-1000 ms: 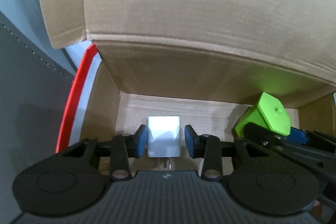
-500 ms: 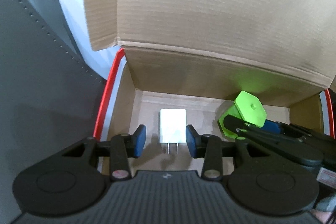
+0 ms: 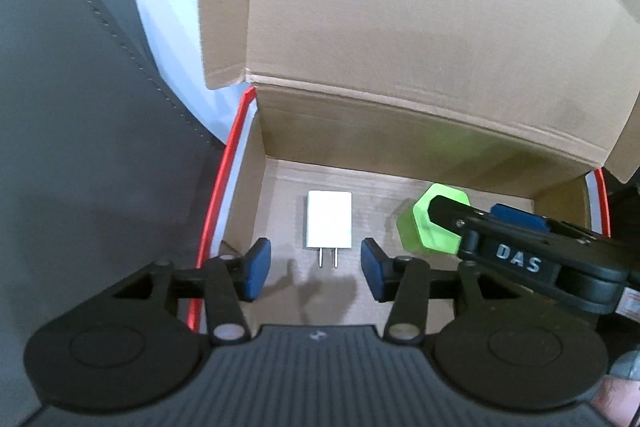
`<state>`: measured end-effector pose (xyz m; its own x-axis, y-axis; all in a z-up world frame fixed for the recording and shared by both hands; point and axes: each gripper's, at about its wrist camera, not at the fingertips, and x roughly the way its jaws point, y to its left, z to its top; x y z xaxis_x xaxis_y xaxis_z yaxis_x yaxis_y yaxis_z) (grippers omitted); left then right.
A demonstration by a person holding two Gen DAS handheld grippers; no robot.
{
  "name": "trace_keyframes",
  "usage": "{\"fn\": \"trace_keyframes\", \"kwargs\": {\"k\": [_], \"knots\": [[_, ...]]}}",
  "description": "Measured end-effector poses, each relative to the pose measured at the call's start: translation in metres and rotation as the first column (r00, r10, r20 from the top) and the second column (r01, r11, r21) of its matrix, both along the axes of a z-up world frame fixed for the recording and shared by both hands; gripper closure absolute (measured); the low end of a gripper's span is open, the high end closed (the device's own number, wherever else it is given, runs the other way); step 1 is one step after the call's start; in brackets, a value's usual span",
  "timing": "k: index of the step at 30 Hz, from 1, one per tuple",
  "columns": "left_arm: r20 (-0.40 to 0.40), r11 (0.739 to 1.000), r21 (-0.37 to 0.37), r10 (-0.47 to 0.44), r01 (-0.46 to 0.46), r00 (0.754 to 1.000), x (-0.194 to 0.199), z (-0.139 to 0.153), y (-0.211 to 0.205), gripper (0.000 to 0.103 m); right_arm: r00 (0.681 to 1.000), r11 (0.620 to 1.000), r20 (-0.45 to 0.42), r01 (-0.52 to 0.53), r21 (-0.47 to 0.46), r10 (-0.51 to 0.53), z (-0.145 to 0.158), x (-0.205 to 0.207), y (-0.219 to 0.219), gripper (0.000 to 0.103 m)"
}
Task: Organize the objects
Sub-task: 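Lower the charger onto the box floor and open the left tool while the right tool releases the container, then raise both open tools out of the red box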
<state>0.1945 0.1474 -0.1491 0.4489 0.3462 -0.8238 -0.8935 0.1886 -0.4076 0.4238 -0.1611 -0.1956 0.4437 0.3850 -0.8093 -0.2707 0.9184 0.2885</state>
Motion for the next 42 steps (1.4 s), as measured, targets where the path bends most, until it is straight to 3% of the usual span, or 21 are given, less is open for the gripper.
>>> {"fn": "trace_keyframes", "kwargs": {"k": [14, 23, 42], "knots": [[0.02, 0.997, 0.071, 0.031, -0.032, 0.999, -0.029, 0.041, -0.025, 0.02, 0.995, 0.998, 0.098, 0.02, 0.06, -0.026, 0.055, -0.022, -0.02, 0.0], [0.036, 0.99, 0.137, 0.033, -0.038, 0.999, -0.038, 0.059, -0.039, 0.006, 0.993, 0.996, 0.113, 0.037, 0.085, -0.046, 0.081, -0.036, -0.044, 0.0], [0.113, 0.982, 0.183, 0.033, -0.054, 0.993, -0.067, 0.086, -0.075, 0.003, 0.98, 0.992, 0.191, 0.024, 0.122, -0.047, 0.135, -0.08, -0.073, 0.0]]}}
